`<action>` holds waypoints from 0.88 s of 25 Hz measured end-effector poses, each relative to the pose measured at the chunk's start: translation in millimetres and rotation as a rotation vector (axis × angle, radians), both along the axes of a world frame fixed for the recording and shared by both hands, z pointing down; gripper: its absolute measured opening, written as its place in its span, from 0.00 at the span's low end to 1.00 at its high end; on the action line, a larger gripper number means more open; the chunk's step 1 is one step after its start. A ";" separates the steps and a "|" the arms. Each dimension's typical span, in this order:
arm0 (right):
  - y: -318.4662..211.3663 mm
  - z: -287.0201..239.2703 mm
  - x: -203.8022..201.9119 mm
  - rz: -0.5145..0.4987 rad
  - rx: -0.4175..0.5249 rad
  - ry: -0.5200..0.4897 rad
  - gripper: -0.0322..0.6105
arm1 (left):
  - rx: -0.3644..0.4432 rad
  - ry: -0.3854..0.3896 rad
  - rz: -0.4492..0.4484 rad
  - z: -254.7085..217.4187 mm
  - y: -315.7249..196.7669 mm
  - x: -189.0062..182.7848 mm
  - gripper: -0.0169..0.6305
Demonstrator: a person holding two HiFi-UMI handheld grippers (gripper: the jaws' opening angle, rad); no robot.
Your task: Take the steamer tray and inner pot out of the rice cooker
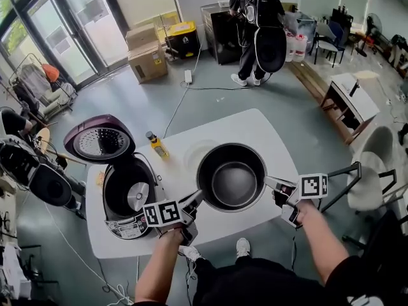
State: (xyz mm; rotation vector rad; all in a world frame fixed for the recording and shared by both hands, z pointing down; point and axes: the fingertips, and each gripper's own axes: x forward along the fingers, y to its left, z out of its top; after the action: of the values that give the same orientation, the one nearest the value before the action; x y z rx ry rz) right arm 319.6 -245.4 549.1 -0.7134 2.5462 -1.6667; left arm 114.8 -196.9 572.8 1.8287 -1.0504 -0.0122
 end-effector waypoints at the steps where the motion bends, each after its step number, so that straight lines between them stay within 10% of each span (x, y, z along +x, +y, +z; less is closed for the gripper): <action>1: 0.4 7.4 5.8 0.017 -0.013 0.008 0.09 | -0.011 0.000 0.006 6.4 1.3 3.8 0.09; 18: 17.2 79.2 12.8 0.044 -0.105 -0.015 0.08 | -0.106 -0.016 0.005 73.7 23.0 17.2 0.09; 22: 18.8 104.5 25.5 0.063 -0.133 0.121 0.08 | -0.118 -0.025 -0.001 86.5 27.6 19.5 0.09</action>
State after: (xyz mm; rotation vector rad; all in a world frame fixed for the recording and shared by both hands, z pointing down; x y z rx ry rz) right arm 345.1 -226.6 653.6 -0.9204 2.4782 -1.8407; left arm 134.3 -169.3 659.3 1.7254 -1.0478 0.0710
